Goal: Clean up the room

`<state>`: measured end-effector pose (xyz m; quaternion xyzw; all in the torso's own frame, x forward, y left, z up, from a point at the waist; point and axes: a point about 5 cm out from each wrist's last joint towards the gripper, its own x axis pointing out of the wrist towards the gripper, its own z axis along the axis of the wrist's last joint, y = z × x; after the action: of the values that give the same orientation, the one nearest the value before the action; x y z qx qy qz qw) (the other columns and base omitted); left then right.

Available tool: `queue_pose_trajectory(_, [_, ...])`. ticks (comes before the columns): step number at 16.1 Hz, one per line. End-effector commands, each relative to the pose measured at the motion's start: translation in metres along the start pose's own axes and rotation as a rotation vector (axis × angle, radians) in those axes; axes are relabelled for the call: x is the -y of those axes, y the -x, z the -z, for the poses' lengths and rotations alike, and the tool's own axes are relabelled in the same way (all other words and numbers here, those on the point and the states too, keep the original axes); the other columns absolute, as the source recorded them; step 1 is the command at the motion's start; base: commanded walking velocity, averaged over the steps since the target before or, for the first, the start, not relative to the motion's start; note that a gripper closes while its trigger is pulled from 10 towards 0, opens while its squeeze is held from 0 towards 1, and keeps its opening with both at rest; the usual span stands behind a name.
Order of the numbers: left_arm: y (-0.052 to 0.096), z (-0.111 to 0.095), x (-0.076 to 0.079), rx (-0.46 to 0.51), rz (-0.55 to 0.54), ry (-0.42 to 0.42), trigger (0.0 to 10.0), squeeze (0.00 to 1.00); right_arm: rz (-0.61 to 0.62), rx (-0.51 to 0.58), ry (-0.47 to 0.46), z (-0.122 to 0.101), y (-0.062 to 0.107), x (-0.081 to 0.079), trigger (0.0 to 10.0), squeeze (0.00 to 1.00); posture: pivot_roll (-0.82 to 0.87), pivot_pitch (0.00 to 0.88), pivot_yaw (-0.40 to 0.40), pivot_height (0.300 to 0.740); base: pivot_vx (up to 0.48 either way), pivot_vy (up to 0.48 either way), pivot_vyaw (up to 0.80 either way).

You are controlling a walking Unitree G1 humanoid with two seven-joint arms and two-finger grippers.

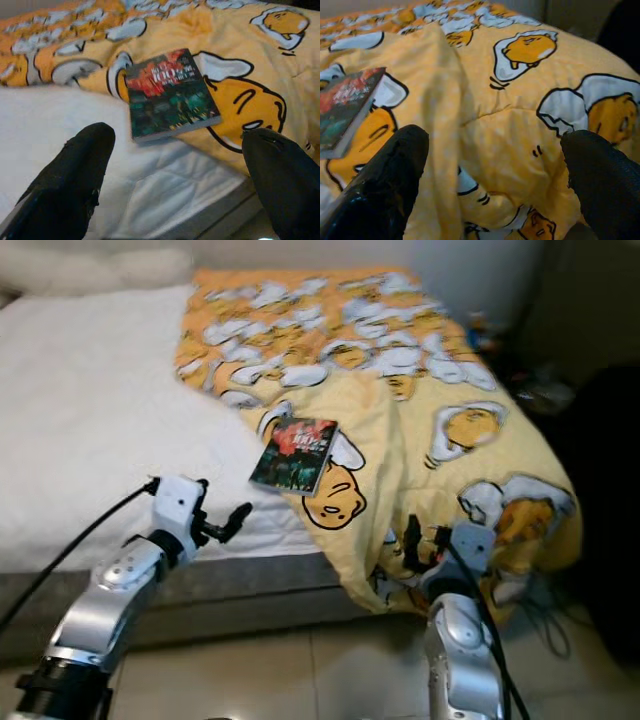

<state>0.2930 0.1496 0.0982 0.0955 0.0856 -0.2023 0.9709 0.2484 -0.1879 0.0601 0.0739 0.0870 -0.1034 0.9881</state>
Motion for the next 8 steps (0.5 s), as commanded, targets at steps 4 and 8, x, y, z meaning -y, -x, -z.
queue_pose_trajectory(4, [0.002,-0.003,-0.009,0.008,-0.036,-0.004,10.0,0.59,-0.057,0.018,-0.003,-0.004,-0.003,-0.015,10.0,1.0,-0.01,0.0,0.022,0.74,0.0,0.48,-0.8])
queue_pose_trajectory(8, [0.003,-0.003,-0.009,0.014,-0.039,0.003,10.0,0.59,-0.095,0.023,0.011,-0.006,-0.003,-0.023,10.0,1.0,-0.01,0.0,0.021,0.74,0.0,0.48,-0.8])
